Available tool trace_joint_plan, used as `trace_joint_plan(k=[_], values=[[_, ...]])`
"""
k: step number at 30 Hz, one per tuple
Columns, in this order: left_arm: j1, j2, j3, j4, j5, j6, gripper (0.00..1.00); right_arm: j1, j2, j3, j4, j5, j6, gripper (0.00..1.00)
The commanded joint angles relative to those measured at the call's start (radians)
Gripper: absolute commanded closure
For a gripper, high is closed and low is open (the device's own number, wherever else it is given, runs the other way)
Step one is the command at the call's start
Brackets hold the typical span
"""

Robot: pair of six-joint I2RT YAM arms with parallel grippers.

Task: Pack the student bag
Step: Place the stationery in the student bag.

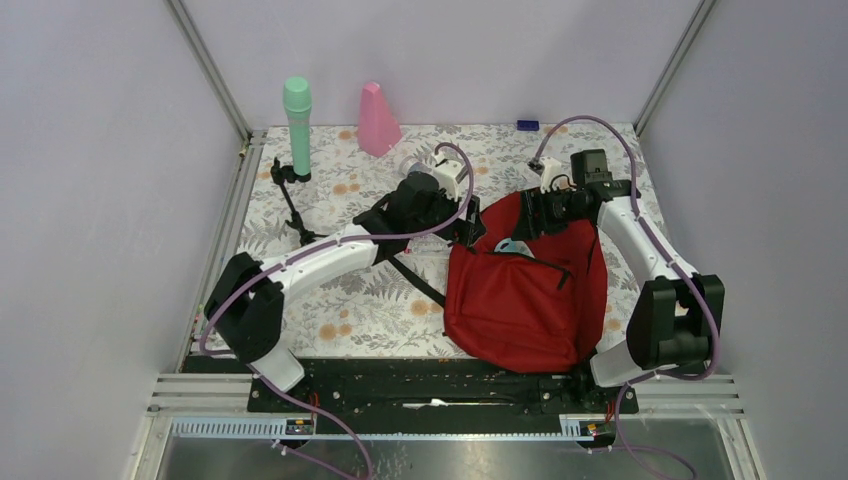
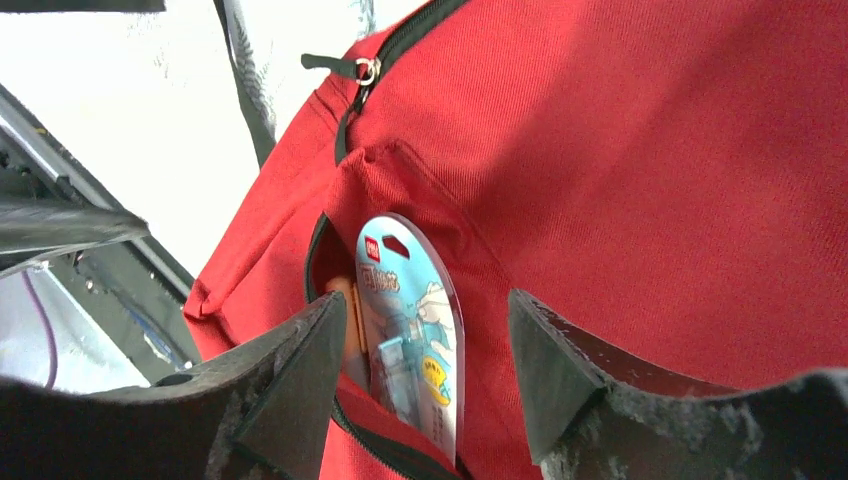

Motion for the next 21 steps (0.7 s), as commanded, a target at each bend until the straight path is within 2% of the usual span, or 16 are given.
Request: trace_joint_plan(k=[1,3,5,8,17,21], values=[[0.029,0.075,0.057,-0.029,-0.032,-0.125,0.17,0.03,-0.039,-0.037,0.16,0.034,0.054,0.35],[0.043,0.107,0.066,-0.011,0.001,-0.16,0.19,0.042,-0.021,-0.038,0.172,0.031,0.056,0.4],[0.053,0.141,0.08,0.007,0.039,-0.182,0.21,0.059,0.002,-0.042,0.176,0.033,0.056,0.49],[0.057,0.179,0.116,-0.022,0.051,-0.187,0.21,0.096,0.029,-0.049,0.172,0.043,0.053,0.55],[0.065,0.219,0.14,-0.046,0.074,-0.182,0.2,0.159,0.05,-0.118,0.105,0.11,0.104,0.63],[0.065,0.259,0.168,-0.045,0.096,-0.183,0.21,0.177,0.009,-0.144,0.093,0.098,0.156,0.64]])
